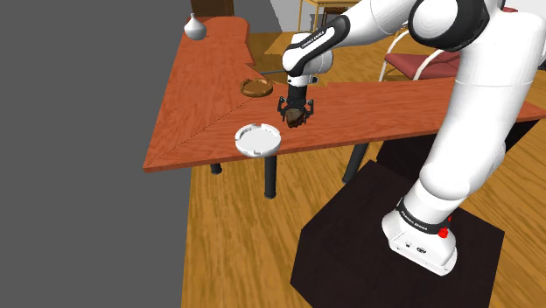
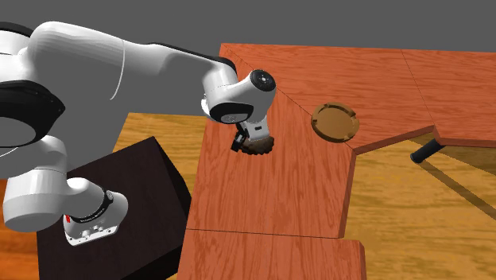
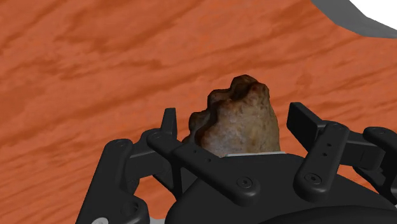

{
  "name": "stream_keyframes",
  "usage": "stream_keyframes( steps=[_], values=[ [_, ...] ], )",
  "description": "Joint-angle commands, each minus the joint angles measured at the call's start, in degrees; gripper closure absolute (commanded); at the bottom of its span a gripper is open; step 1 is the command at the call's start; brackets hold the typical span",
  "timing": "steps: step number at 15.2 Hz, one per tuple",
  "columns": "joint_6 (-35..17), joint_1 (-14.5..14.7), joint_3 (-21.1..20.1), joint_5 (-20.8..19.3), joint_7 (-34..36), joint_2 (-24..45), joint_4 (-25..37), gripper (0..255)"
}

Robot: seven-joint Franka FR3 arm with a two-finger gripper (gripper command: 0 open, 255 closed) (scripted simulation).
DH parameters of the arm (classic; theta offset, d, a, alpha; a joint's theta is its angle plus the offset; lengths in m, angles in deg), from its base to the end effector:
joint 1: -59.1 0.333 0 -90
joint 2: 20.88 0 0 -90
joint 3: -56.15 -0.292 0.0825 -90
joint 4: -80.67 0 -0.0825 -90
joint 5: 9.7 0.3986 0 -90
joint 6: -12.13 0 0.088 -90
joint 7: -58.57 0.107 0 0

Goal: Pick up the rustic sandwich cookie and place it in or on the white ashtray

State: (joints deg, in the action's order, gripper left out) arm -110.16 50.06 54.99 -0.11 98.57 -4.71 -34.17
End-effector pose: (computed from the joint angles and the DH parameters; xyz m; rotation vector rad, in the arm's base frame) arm 0.5821 -0.0734 0.2726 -2.7094 1.3702 0.2815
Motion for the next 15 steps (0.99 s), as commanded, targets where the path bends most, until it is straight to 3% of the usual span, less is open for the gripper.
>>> stream_keyframes(
  steps=[1, 10, 15],
  values=[
    [0.00, 0.00, 0.00, 0.00, 0.00, 0.00, 0.00, 255],
    [-0.01, 0.00, 0.00, 0.00, 0.00, 0.00, 0.00, 255],
    [3.29, -0.03, 0.07, -0.27, 0.52, -2.12, 1.20, 255]
  ],
)
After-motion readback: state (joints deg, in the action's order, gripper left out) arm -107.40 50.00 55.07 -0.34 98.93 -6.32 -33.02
